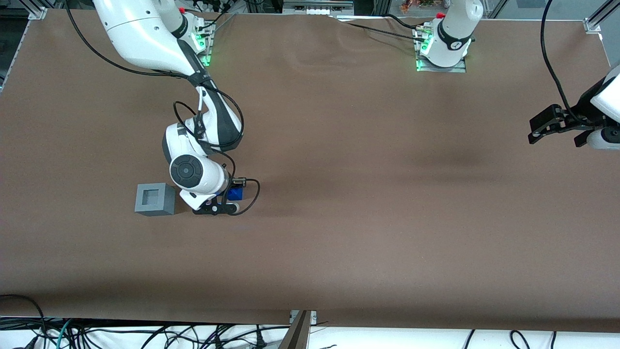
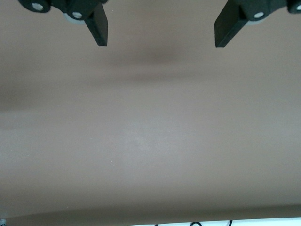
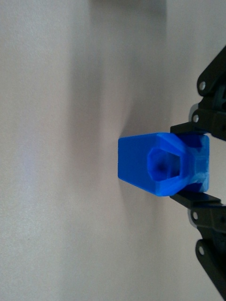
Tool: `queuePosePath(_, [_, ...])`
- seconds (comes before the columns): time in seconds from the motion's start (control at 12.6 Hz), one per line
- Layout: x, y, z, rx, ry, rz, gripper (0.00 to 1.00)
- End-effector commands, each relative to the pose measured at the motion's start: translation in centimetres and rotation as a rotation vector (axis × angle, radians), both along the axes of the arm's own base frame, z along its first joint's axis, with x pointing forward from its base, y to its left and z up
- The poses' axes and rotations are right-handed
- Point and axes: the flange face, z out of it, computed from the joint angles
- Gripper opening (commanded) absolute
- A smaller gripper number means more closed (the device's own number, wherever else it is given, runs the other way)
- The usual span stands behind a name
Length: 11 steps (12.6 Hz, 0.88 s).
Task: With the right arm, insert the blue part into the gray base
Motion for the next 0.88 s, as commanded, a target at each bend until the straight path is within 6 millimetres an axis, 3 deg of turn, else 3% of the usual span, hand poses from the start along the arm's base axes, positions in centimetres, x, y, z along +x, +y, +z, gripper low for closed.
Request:
queuePosePath(0.0, [0.7, -2.0, 4.1, 0.004, -0.027, 0.024, 0.02])
queuePosePath(0.32, [1.5, -6.7, 9.4, -0.015, -0.031, 0.03, 0.01])
queuePosePath(0.48, [1.9, -10.9, 11.4, -0.032, -0.014, 0.053, 0.02])
queuePosePath(0.64, [2.2, -15.5, 12.4, -0.042, 0.016, 0.091, 0.02])
queuePosePath(0.8, [2.4, -18.3, 12.6, -0.054, 0.028, 0.101, 0.02])
